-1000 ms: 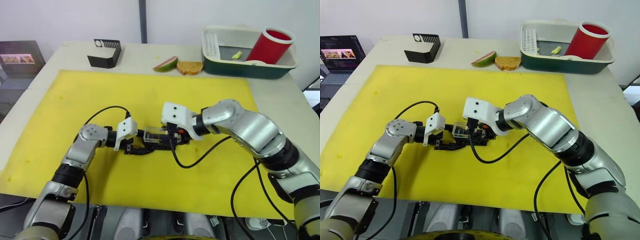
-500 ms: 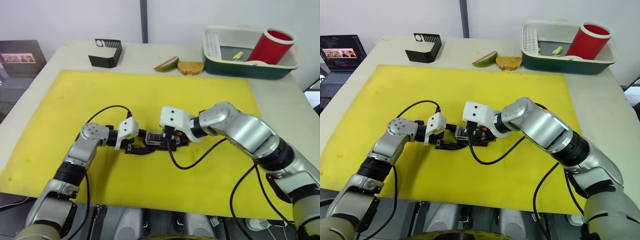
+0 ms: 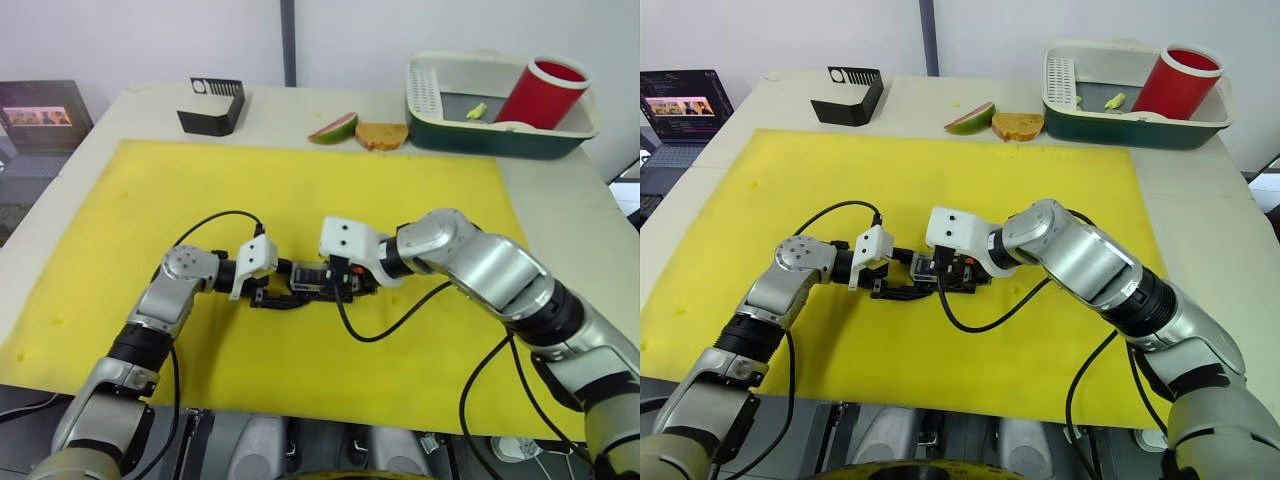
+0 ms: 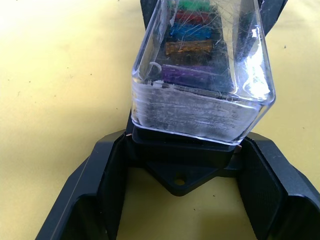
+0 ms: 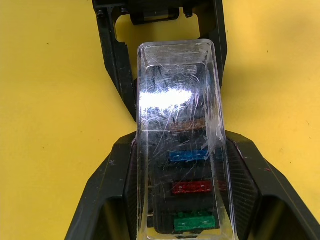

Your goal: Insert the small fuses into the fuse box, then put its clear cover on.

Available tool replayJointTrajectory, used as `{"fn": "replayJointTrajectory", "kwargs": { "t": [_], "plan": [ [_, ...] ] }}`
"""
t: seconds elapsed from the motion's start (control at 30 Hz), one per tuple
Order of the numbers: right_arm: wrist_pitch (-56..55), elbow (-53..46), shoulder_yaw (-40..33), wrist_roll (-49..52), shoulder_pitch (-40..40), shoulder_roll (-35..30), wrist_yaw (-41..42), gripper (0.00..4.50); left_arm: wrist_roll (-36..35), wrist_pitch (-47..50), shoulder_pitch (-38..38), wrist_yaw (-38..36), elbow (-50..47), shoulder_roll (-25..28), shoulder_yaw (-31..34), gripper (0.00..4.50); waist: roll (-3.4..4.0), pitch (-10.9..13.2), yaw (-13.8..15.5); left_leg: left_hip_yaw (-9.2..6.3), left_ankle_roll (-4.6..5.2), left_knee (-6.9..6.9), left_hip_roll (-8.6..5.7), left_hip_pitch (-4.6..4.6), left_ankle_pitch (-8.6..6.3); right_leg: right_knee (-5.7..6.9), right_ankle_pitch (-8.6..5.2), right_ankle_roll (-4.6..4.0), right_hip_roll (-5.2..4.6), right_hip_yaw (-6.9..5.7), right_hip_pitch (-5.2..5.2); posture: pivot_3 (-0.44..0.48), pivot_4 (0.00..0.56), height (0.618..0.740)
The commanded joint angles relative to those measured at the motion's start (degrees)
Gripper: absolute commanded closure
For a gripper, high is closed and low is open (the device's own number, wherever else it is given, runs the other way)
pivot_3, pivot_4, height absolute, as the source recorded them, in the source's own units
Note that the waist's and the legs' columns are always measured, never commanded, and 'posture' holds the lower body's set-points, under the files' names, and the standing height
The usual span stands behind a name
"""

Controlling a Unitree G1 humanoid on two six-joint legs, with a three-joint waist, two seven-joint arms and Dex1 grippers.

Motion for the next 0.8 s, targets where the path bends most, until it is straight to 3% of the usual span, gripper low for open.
{"fn": "replayJointTrajectory", "kwargs": {
  "t": [0.03, 0.73, 0.77, 0.8],
  "plan": [
    [-1.2, 1.8, 1.08, -1.54, 0.08, -0.37, 1.06, 2.8, 1.03, 0.25, 0.31, 0.1, -0.88, -0.11, -0.91, 1.95, 0.0, 0.0, 0.0, 0.0, 0.0, 0.0, 0.0, 0.0, 0.0, 0.0, 0.0, 0.0, 0.0, 0.0, 0.0, 0.0, 0.15, 0.74],
    [-3.39, 6.61, 1.48, -3.06, 2.28, -1.03, 5.46, 2.8, 1.43, 0.37, 0.24, -0.25, -1.04, -0.26, -0.89, 1.95, 0.0, -0.03, 0.14, -0.01, 0.02, 0.01, -0.01, 0.06, -0.01, -0.02, 0.0, 0.0, 0.01, -0.03, 0.1, 0.0, 0.15, 0.74],
    [-3.54, 6.3, 1.19, -3.0, 2.51, -1.01, 5.42, 1.75, 1.43, 0.41, 0.23, -0.26, -1.03, -0.25, -0.86, 1.95, -0.04, -0.05, 0.17, -0.01, 0.02, 0.01, -0.01, 0.06, -0.01, -0.02, 0.0, 0.0, 0.01, -0.03, 0.1, 0.0, 0.15, 0.74],
    [-3.55, 5.86, 0.9, -2.85, 2.71, -1.12, 5.57, 1.43, 1.43, 0.47, 0.24, -0.23, -1.06, -0.25, -0.82, 1.95, -0.05, -0.05, 0.19, -0.03, 0.02, 0.02, -0.01, 0.06, -0.01, -0.02, 0.0, 0.0, 0.01, -0.03, 0.11, 0.0, 0.15, 0.74]
  ]
}}
